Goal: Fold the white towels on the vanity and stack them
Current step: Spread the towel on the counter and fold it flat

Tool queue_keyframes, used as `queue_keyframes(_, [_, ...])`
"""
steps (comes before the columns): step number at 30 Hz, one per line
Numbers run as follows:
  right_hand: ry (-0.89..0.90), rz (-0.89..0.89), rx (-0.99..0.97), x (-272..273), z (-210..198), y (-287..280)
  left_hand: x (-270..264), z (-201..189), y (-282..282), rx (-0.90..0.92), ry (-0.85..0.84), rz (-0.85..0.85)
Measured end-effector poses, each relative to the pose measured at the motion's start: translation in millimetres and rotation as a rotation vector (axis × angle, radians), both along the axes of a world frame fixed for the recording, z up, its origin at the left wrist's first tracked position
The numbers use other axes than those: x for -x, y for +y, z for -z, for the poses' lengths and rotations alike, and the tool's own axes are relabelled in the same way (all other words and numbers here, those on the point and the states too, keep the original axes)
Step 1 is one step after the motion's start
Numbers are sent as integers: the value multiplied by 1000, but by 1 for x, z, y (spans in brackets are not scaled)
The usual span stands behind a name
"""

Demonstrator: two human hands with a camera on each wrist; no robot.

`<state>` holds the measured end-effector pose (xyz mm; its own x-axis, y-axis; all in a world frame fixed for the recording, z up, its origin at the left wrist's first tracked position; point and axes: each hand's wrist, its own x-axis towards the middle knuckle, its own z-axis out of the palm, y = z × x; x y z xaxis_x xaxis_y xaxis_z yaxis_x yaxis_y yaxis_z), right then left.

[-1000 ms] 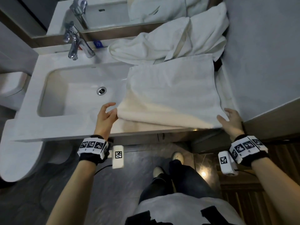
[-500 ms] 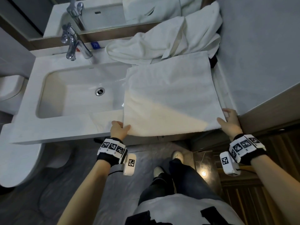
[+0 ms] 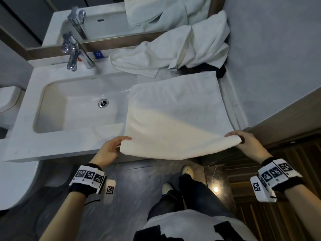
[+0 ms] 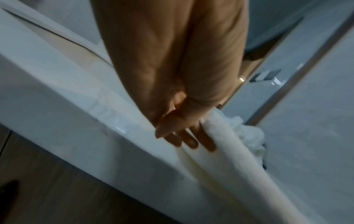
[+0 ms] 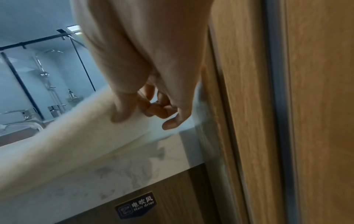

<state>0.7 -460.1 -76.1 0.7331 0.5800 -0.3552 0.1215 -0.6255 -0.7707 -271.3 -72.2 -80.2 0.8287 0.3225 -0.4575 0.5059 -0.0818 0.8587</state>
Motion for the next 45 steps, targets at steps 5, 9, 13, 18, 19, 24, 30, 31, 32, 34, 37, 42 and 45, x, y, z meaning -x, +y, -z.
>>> queue_keyframes(5, [-192, 30, -137, -4, -16, 5, -8, -3, 2, -430, -112, -152])
queue_keyframes(9, [-114, 150, -272, -9, -26, 21, -20, -11, 2, -405, -202, -290])
queue_keyframes(13, [-186, 335, -294, -28, -19, 50, -52, -13, 7, -461, -249, -385])
queue_keyframes(18, [-300, 406, -199, -61, 0, 82, -104, 0, 25, -483, -145, -476])
queue_keyframes(19, [-300, 426, -193, -68, 3, 88, -114, 1, 30, -496, -127, -474])
queue_keyframes(24, [-277, 465, -63, -101, 14, 110, -158, 9, 52, -575, -20, -422])
queue_keyframes(30, [-235, 342, 357, -120, 28, 119, -187, 28, 69, -613, 350, -219])
queue_keyframes(31, [-247, 296, 429, -121, 28, 120, -190, 30, 73, -569, 404, -198])
queue_keyframes(32, [-280, 263, 474, -122, 28, 121, -193, 31, 76, -501, 442, -193])
queue_keyframes(34, [-376, 215, 452, -123, 26, 123, -198, 32, 82, -335, 456, -256])
queue_keyframes(37, [-425, -37, 422, -130, 20, 129, -204, 25, 92, -210, 405, -224])
queue_keyframes(42, [-355, -281, 696, -145, 5, 142, -214, 17, 96, -374, 413, -2])
queue_keyframes(45, [-220, -390, 702, -153, -1, 143, -214, 10, 94, -524, 422, 96])
